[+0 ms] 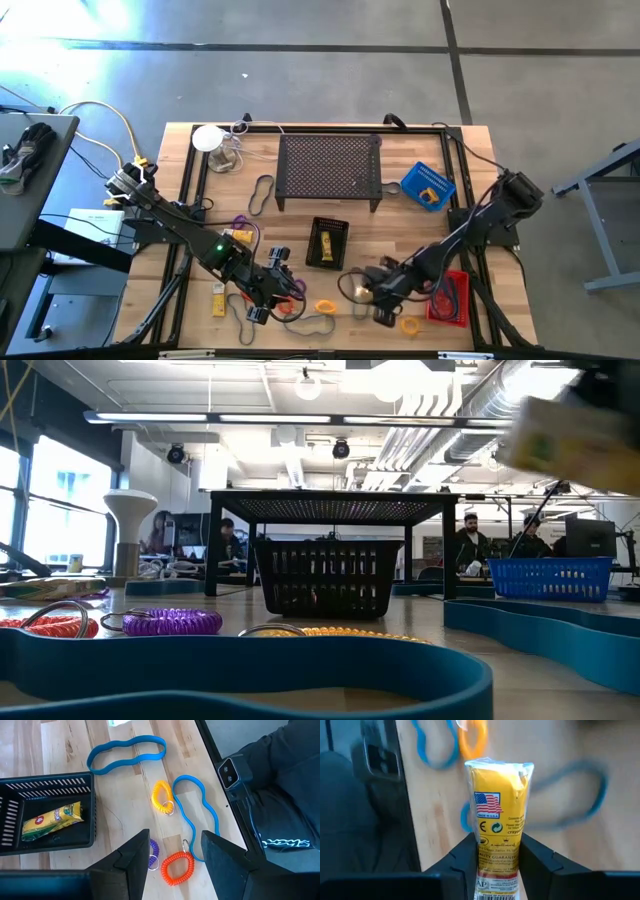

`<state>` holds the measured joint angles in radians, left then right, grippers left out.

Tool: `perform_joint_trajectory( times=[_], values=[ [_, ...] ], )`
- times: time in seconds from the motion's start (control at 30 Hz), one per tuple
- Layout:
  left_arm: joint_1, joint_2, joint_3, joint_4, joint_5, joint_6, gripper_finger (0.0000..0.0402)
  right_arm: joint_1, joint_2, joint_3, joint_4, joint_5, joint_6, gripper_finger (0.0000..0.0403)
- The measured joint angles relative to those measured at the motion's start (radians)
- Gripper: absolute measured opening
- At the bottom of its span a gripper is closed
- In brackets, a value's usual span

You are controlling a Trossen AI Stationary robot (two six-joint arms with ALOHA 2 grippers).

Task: Pick & Place Office Desk Supplies
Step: Put the yellow crayon box into the black bin

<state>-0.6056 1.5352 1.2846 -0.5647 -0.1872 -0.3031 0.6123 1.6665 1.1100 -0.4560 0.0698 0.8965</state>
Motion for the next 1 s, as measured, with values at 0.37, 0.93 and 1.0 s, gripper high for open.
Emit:
perform_joint_trajectory(
  times=[0.37,0.93,1.0],
  values=[
    [0.0,0.0,0.0,-0.001,0.0,-0.002,0.0173,-0.159,0.004,0.076,0.264,0.134,-0.467,0.0109],
    [-0.042,0.0,0.0,-0.004,0.0,-0.005,0.0173,-0.28,0.157,0.071,0.275,0.302,-0.316,0.011],
    [-0.042,0.0,0.0,-0.004,0.0,-0.007,0.0173,-0.289,0.165,0.071,0.279,0.302,-0.318,0.011]
  ],
)
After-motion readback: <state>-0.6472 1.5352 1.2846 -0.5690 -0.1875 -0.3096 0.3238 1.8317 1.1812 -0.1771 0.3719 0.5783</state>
